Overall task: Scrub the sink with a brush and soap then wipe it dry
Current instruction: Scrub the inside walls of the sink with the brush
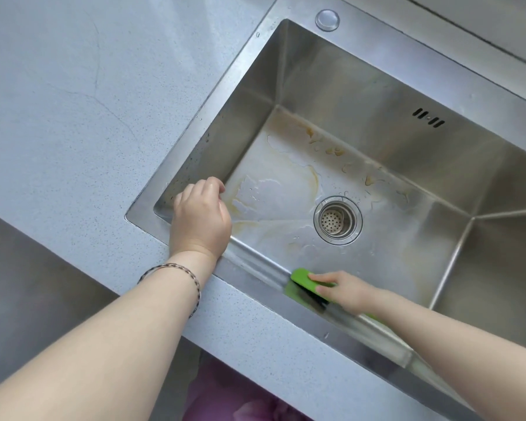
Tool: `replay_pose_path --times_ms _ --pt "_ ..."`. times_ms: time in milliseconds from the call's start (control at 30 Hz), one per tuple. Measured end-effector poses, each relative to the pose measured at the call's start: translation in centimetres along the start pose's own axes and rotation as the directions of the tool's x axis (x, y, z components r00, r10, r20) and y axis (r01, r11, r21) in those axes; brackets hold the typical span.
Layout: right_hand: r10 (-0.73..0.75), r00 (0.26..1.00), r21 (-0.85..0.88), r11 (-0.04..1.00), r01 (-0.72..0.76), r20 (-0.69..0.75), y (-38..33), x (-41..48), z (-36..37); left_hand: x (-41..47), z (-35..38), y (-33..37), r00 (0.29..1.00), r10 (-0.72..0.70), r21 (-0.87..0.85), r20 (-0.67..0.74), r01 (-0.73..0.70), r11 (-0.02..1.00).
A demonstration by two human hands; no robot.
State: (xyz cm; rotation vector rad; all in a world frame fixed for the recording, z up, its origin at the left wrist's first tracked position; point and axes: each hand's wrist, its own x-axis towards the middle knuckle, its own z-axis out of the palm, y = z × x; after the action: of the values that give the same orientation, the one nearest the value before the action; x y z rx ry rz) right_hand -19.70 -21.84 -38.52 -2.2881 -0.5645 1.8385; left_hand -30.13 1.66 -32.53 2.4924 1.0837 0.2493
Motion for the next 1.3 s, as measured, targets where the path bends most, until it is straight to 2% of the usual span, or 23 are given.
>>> replay_pose_path --times_ms 100,200,300,400,433,500,567,633,667,767,900,1000,1133,1300 --pt "-0.067 0.996 0.126 0.99 0.06 0.052 -4.1 2.3 0.6 -0.1 -0.2 0.1 1.0 0.006 0.014 0.005 -0.006 1.0" --pt "-0.015 0.998 0.186 0.983 0.003 0.065 -2.9 0.9 0.8 -0.1 -0.2 0.3 1.0 0.02 0.053 0.018 -0.021 0.998" --pt "0.136 0.99 -0.004 0.991 -0.136 0.042 1.6 -3.0 -0.1 -0.3 -0.4 0.7 0.996 0.056 0.163 0.07 -0.067 0.984" --pt "0.22 0.975 -0.218 0.953 -0.212 0.012 2.9 -6.5 -2.6 -0.8 -0.7 2.5 0.967 0.009 0.384 0.254 -0.109 0.917" --pt "0.195 0.98 -0.239 0.95 -0.199 -0.04 2.6 -7.5 -3.5 -0.8 -0.7 3.5 0.952 -0.052 0.422 0.302 -0.084 0.903" --pt "0.058 0.968 -0.26 0.958 -0.124 -0.246 2.0 -9.2 -5.4 -0.9 -0.9 6.3 0.923 -0.136 0.428 0.359 -0.033 0.903" --pt "-0.101 0.868 -0.31 0.949 -0.063 -0.487 1.5 -10.8 -6.3 -1.0 -1.2 9.2 0.9 -0.139 0.381 0.413 -0.033 0.924" --pt "-0.169 0.785 -0.339 0.939 -0.055 -0.595 1.6 -11.7 -6.7 -0.9 -1.7 11.8 0.88 -0.115 0.313 0.46 -0.04 0.949" --pt "-0.146 0.785 -0.324 0.943 -0.073 -0.602 1.8 -11.9 -7.0 -0.9 -2.1 12.9 0.879 -0.098 0.281 0.468 -0.043 0.959" --pt "-0.014 0.848 -0.24 0.961 -0.134 -0.529 1.8 -13.4 -8.1 -0.9 -4.0 15.7 0.879 -0.045 0.208 0.474 -0.061 0.976" --pt "-0.078 0.757 -0.061 0.997 0.051 -0.649 -0.5 -15.9 -10.0 -0.1 -6.3 17.0 0.875 -0.037 0.161 0.482 -0.047 0.986" --pt "-0.024 0.731 0.124 0.981 0.147 -0.682 -3.1 -17.4 -11.9 1.3 -8.1 17.8 0.865 -0.046 0.132 0.5 -0.023 0.991" --pt "0.042 0.696 0.319 0.908 0.273 -0.717 -7.6 -18.5 -15.2 4.7 -10.3 19.2 0.866 -0.01 0.11 0.499 -0.051 0.993" --pt "0.159 0.589 0.471 0.773 0.425 -0.793 -14.0 -19.4 -20.7 11.4 -13.1 20.7 0.88 0.099 0.062 0.464 -0.144 0.988"
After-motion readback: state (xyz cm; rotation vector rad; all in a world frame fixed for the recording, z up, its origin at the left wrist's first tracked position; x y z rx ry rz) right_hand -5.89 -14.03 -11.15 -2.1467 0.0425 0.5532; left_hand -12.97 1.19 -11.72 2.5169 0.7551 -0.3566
